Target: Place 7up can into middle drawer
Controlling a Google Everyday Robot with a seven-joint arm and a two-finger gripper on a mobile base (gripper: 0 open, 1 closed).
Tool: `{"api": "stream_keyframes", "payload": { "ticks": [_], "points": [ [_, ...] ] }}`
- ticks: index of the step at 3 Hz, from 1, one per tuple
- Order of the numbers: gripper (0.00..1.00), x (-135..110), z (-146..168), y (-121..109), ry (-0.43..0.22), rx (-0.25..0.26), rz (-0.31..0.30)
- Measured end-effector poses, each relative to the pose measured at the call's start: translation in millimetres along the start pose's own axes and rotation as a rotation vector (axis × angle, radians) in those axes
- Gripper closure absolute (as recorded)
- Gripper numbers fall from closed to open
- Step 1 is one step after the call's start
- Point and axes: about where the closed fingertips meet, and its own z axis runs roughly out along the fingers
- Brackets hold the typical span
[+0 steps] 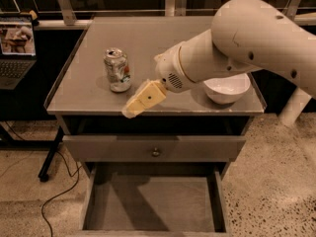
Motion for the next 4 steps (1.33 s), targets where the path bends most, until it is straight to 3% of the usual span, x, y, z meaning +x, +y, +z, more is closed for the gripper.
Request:
{"api": "stream_keyframes", "payload": {
  "ticks": [1, 2, 4],
  "points": [
    [0.0, 0.0, 0.0, 0.0, 0.0, 0.0, 0.0],
    [0.0, -4.7, 4.0, -17.0, -0.035, 0.044, 0.014],
    [0.0, -31.3, 23.0, -73.1, -0.124, 0.11, 0.016]
  ]
}}
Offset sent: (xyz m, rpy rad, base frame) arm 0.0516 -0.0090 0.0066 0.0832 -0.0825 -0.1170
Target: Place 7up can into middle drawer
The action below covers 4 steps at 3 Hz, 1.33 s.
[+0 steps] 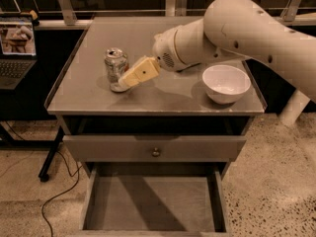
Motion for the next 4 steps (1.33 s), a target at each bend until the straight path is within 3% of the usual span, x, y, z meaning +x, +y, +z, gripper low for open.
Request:
{"api": "stream_keyframes", "payload": {
  "ticks": [2, 4],
  "points": [
    [0.0, -9.6, 34.5, -9.6, -0.038, -0.044, 0.032],
    [0.0, -16.0, 60.0, -2.2, -0.035, -0.109, 0.031]
  ]
}}
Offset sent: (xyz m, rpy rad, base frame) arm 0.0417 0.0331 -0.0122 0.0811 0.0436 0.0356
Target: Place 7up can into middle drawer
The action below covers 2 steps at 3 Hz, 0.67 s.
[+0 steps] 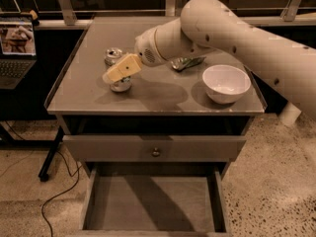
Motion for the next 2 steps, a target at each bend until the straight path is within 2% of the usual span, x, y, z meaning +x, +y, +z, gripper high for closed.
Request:
{"api": "stream_keyframes", "payload": {
  "ticks": [2],
  "points": [
    [0.0, 6.7, 25.5, 10.0, 0.051, -0.062, 0.004]
  ]
}}
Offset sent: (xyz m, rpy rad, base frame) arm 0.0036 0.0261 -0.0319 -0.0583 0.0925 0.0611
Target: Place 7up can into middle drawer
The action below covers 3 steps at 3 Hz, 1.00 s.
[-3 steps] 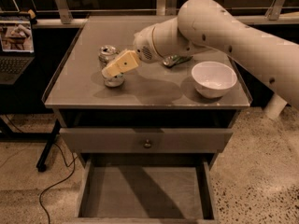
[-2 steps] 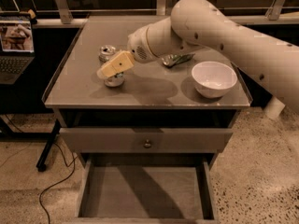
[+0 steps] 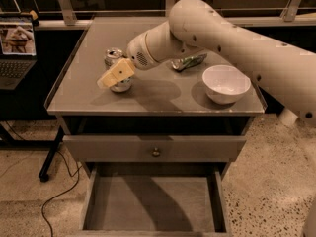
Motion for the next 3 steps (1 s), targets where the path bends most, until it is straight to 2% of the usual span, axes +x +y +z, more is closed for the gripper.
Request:
{"api": "stream_keyframes", "payload": {
  "ticks": [1, 3],
  "points": [
    [0.19, 0.0, 0.3, 0.3, 0.0, -0.001, 0.0],
    [0.65, -0.1, 0.3, 0.4, 0.0, -0.001, 0.0]
  ]
}}
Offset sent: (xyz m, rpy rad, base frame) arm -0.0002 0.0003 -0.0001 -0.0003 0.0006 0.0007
